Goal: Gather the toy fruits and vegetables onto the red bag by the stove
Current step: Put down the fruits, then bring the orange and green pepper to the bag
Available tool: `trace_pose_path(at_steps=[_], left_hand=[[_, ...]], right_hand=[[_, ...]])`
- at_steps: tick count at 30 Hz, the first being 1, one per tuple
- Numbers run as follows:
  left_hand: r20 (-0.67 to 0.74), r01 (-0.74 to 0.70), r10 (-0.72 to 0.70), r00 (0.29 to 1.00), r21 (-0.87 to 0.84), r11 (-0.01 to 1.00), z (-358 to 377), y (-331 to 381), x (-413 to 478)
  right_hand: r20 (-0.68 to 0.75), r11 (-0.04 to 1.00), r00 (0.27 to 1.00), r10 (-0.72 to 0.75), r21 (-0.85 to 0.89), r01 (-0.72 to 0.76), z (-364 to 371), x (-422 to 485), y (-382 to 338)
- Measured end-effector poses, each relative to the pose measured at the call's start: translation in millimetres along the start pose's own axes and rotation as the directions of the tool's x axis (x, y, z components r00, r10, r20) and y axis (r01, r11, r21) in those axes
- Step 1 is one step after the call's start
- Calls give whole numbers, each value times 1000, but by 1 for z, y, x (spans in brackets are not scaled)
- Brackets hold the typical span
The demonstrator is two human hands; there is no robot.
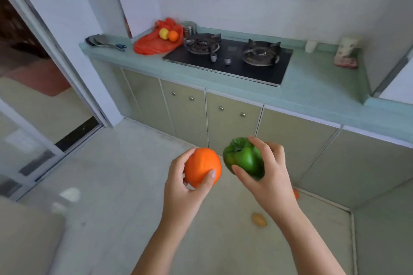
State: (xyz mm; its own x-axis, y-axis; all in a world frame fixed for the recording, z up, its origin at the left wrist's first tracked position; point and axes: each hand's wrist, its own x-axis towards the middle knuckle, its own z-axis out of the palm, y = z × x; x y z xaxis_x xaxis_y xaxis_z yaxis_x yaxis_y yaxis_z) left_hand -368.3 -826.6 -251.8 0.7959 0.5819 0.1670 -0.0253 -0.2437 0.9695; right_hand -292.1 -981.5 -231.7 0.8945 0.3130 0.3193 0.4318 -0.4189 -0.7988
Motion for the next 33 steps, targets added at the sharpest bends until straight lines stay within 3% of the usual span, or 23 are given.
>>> trace_pose_path(at_steps=[10, 18, 25, 33], left_hand=[[-133, 90, -93, 987, -22, 996, -45, -46, 101], [-167, 104, -105, 980, -14, 994, -108, -81, 242], [-244, 64, -56, 968, 25, 998, -173, -97, 349], [-328, 151, -143, 934, -2, 989, -222, -127, 418]], right_hand=[[138, 999, 990, -43, 6, 42, 96, 93, -2], [193, 998, 980, -40, -35, 47, 201, 213, -32], [268, 986, 950, -158, 0, 164, 300, 320, -82], [418, 984, 890, -180, 66, 168, 387, 380, -93]])
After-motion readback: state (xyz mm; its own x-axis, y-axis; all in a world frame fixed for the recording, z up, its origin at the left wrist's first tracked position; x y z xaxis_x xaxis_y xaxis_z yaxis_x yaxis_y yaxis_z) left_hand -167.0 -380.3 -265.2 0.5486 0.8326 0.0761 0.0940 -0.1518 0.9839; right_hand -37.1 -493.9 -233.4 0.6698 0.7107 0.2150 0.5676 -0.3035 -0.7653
